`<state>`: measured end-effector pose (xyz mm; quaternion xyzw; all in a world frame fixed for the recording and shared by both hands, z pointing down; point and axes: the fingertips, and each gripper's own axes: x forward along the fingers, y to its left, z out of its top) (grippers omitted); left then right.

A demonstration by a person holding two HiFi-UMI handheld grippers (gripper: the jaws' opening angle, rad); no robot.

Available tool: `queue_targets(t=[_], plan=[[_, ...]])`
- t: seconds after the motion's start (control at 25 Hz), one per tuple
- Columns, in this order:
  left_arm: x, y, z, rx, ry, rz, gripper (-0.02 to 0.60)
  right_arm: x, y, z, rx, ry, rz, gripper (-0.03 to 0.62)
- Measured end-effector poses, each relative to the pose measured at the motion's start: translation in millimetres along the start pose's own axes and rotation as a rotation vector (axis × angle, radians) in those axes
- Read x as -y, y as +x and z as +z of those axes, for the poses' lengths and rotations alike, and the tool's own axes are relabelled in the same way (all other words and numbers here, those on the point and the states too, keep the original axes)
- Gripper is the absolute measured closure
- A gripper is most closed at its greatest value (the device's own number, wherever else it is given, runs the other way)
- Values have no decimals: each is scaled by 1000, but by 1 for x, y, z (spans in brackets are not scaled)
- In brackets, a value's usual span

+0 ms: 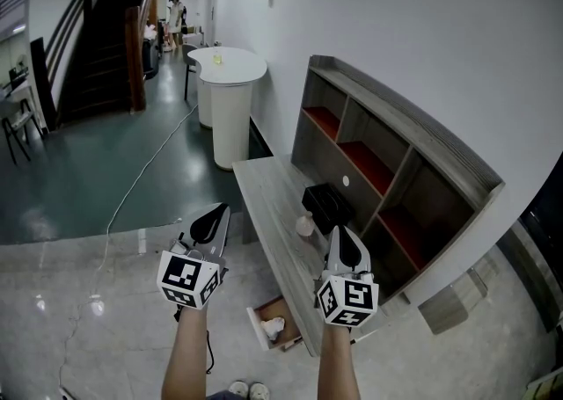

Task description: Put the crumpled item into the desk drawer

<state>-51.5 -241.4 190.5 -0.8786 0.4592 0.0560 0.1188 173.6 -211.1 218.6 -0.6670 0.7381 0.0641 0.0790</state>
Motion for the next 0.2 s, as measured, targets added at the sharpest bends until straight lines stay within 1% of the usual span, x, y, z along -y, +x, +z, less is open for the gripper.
queue_targets(t=[0.2], plan=[[3,1,-3,-4,-3,-1,581,3,-1,-1,0,3,2,586]])
